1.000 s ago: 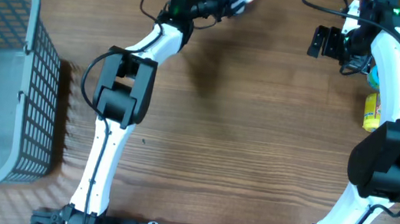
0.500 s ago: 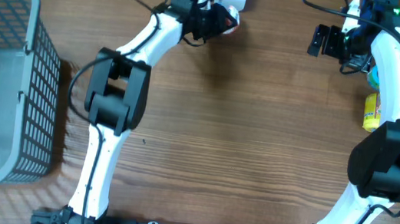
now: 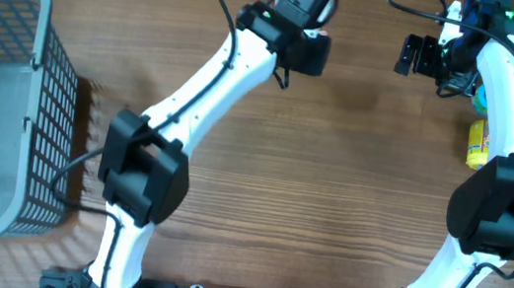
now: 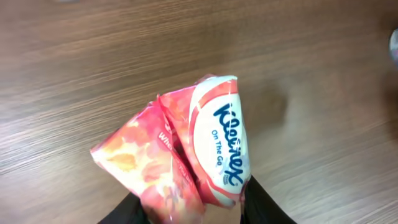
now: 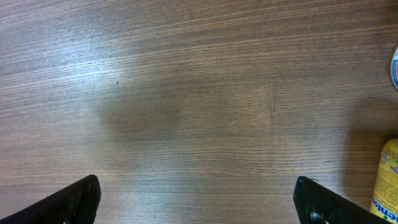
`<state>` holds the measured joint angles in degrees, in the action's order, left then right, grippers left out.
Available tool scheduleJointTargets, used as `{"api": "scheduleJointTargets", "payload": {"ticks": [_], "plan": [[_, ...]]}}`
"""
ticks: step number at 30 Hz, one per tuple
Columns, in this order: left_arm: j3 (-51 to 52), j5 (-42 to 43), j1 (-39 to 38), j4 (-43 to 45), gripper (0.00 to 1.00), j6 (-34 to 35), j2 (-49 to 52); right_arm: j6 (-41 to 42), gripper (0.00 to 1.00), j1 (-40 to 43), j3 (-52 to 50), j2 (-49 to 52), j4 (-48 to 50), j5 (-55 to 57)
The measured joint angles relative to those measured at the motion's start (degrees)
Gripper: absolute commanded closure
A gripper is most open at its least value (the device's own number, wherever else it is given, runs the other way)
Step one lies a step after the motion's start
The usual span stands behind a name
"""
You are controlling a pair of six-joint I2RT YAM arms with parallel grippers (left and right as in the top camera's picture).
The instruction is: Scan the item barcode
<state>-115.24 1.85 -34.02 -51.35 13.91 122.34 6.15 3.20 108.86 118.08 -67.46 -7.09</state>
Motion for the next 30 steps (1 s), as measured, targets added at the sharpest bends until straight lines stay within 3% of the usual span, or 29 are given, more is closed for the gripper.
{"api": "scheduleJointTargets", "payload": {"ticks": [6,12,21,26,30], "plan": [[0.00,-5.57,-5.68,-3.85,0.68,-1.81,-5.22,0.07,0.00,0.00,0.00,0.00,-0.83,0.02],[4.79,-9.81,-4.28,-5.44,0.68,-2.58,-6.73,2.32,0.00,1.53,0.00,0.00,-0.74,1.03],[20.33,-9.68,-0.92,5.25,0.68,-3.45,-8.52,3.21,0.00,11.50,0.00,0.00,0.35,0.68],[33.77,-8.31,-2.27,12.83,0.67,-3.78,-20.46,2.78,0.00,12.68,0.00,0.00,0.44,-1.31],[46.47,-5.70,-2.56,19.32,0.57,-3.80,-35.87,2.60,0.00,11.39,0.00,0.00,-0.28,-2.10]]}}
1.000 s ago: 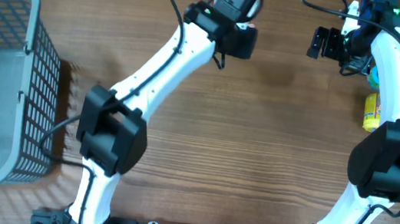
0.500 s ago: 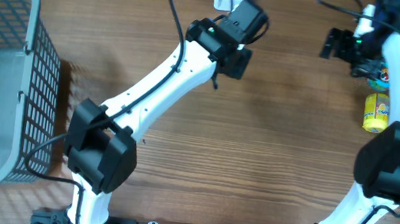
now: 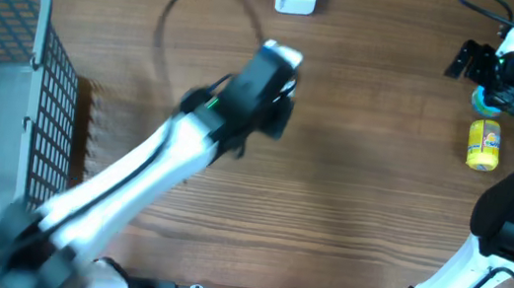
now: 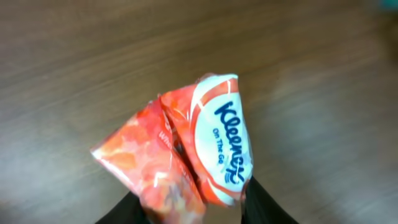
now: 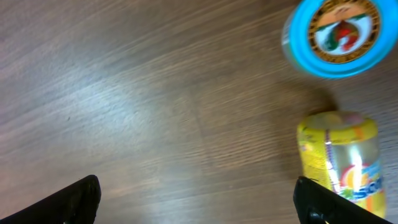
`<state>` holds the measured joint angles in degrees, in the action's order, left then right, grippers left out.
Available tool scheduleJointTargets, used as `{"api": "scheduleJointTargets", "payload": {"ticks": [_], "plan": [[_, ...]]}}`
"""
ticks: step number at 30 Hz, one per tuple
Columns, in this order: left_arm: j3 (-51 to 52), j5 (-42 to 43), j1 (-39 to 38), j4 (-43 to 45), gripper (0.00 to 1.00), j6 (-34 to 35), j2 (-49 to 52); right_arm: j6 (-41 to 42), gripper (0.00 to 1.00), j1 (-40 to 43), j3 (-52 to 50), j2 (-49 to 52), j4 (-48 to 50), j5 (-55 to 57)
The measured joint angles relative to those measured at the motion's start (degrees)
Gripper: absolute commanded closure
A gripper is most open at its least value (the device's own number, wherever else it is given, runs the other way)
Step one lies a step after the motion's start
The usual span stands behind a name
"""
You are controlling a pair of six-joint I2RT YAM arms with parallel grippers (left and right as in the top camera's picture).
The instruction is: Scan the item barcode
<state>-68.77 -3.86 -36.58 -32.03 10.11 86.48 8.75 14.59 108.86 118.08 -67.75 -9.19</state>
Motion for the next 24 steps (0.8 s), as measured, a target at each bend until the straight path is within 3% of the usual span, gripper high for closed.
{"api": "scheduleJointTargets", "payload": {"ticks": [4,7,12,18,19,20,21,24], "plan": [[15.78,5.75,0.00,12.44,0.52,1.60,-16.44,-0.02,0.00,-1.07,0.02,0.00,-4.31,-1.38],[22.21,9.44,0.00,18.67,0.52,3.93,-18.71,-0.02,0.00,-1.11,0.02,0.00,-6.19,-2.69],[30.86,14.64,-0.46,27.54,0.46,7.89,-12.70,-0.26,0.00,-1.11,0.02,0.00,-9.75,-7.45],[31.12,17.00,-3.52,40.26,0.44,11.45,-1.77,-0.46,0.00,-1.11,0.02,0.00,-10.25,-9.75],[31.19,17.31,-4.11,42.71,0.36,12.35,0.50,-0.44,0.00,-1.11,0.02,0.00,-10.25,-10.03],[31.17,17.42,-4.55,44.78,0.12,13.03,2.14,-0.44,0.00,-1.11,0.02,0.00,-10.19,-10.21],[31.12,17.53,-5.05,46.77,0.00,13.60,4.13,-0.44,0.00,-1.11,0.02,0.00,-10.01,-10.47],[31.12,17.73,-6.03,48.28,0.00,15.43,7.10,-0.46,0.00,-1.11,0.02,0.00,-9.75,-11.34]]}}
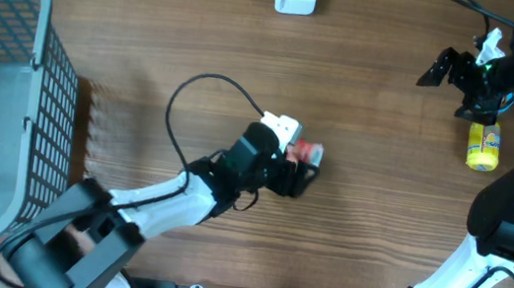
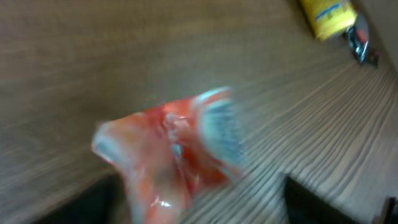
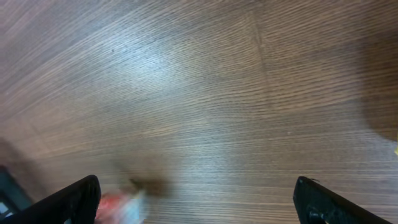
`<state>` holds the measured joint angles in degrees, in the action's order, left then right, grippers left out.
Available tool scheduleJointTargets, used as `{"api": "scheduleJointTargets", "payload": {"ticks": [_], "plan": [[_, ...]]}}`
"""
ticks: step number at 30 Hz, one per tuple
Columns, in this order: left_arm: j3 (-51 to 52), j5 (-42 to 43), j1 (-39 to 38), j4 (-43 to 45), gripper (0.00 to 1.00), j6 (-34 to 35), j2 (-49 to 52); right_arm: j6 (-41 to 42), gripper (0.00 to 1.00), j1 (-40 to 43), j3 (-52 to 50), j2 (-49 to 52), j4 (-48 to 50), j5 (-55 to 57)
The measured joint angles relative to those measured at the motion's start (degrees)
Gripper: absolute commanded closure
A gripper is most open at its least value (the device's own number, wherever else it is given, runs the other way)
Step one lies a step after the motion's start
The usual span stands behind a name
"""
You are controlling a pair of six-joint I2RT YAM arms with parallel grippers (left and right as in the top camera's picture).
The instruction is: Scan the item barcode
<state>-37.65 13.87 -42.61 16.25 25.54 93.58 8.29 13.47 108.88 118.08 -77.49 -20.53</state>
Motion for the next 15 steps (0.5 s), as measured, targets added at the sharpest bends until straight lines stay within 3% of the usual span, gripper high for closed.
{"api": "scheduleJointTargets", "payload": {"ticks": [10,15], "plan": [[-0.02,0.04,-0.33,1.64,0.00,0.79,-1.79,0.00,0.00,-0.22,0.00,0.00,1.88,-1.62],[0.04,-5.49,0.22,-9.33,0.00,-1.95,-14.40,0.00,0.00,-0.63,0.00,0.00,-1.55,-4.57]]}}
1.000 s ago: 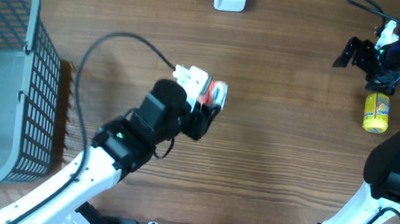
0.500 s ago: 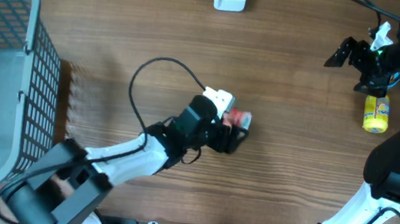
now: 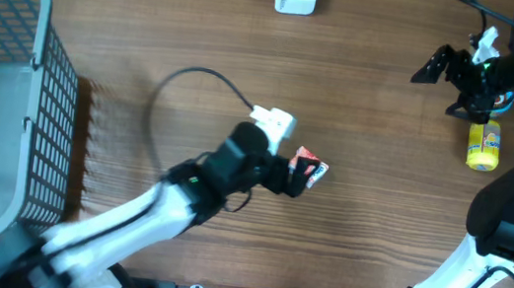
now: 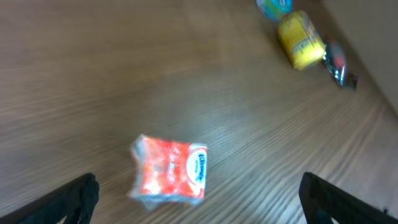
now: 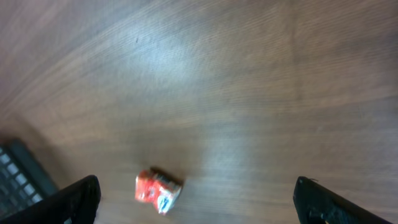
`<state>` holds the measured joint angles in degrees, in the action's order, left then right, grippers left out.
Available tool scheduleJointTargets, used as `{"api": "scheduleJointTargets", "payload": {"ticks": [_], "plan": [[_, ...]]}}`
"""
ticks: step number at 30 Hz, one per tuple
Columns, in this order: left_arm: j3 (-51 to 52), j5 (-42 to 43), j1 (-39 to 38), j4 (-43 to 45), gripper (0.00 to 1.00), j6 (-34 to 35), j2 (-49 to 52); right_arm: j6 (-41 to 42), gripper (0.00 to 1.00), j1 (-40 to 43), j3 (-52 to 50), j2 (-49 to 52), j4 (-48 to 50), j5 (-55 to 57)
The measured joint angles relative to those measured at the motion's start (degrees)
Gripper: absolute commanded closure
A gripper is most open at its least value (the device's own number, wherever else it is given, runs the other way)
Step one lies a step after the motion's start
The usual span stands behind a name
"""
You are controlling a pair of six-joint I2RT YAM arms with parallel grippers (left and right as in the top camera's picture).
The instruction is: Scan the item barcode
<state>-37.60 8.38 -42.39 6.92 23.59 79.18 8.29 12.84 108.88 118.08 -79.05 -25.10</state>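
A red and white Kleenex tissue pack (image 3: 310, 169) lies on the wooden table near its middle. In the left wrist view the pack (image 4: 169, 169) rests free on the wood, just ahead of my left gripper (image 4: 199, 211), whose jaws stand wide open with nothing between them. From overhead the left gripper (image 3: 292, 179) sits right beside the pack. The white scanner stands at the back edge. My right gripper (image 3: 441, 67) hovers open at the back right, and its view takes in the pack (image 5: 157, 190) from far off.
A grey wire basket fills the left side. A yellow can (image 3: 481, 144) lies at the right, under the right arm, also in the left wrist view (image 4: 300, 38) next to a blue-lidded tub (image 4: 273, 6).
The pack now lies free and sharp on the table, ahead of the wide-open left jaws; before, it was a blur close between them. The right gripper has hardly moved and now faces the pack.
The left gripper first held the pack shut near the scanner at the back. It still held it while over the table's middle. Then it was low at the middle with the pack blurred; now the pack is let go. The right gripper stayed open at the back right.
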Motion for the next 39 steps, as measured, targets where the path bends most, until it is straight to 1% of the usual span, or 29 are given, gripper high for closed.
{"api": "scheduleJointTargets", "payload": {"ticks": [3,7,11,13,15,18,20,22,25,34,36,39], "plan": [[-0.66,-4.66,1.75,-9.86,0.00,-1.53,-11.04,-0.28,0.00,-1.62,0.00,0.00,-3.96,-0.66],[-0.92,-13.68,5.77,-25.81,0.00,-2.03,-26.60,-1.90,0.00,-6.10,0.00,0.00,-9.22,0.17],[-0.87,-19.74,9.79,-35.10,0.00,-2.03,-38.23,-2.25,0.00,-12.61,-1.18,0.00,-11.34,3.13],[-0.90,-21.38,11.45,-37.73,0.00,-2.03,-43.54,0.59,0.00,-16.59,-3.61,0.00,-11.21,5.20],[-0.90,-22.58,13.11,-40.09,0.00,-2.01,-49.05,5.31,0.00,-19.69,-6.78,0.00,-9.44,7.30],[-0.90,-23.41,15.13,-42.60,0.00,-2.01,-53.96,11.76,0.00,-23.30,-13.88,0.17,-3.52,7.85],[-0.90,-23.58,16.28,-44.44,0.00,-1.90,-55.82,15.78,0.00,-25.75,-20.04,0.17,3.02,6.84],[-0.90,-23.61,17.38,-46.66,0.00,-1.81,-56.65,19.50,0.00,-27.93,-24.65,0.46,7.06,6.08],[-0.90,-23.76,18.10,-49.00,0.00,-1.57,-56.63,25.00,0.00,-31.08,-28.85,0.81,9.07,5.29],[-0.90,-23.71,18.14,-50.03,0.00,-1.18,-56.63,39.34,0.00,-36.74,-29.20,0.61,15.54,3.61],[-0.90,-23.50,18.14,-50.23,0.00,-1.11,-56.63,40.54,0.00,-37.83,-29.18,0.52,18.56,3.15],[-0.90,-23.26,18.14,-50.25,0.00,-0.96,-56.63,41.13,0.00,-38.75,-29.18,0.52,19.34,2.21]]}}
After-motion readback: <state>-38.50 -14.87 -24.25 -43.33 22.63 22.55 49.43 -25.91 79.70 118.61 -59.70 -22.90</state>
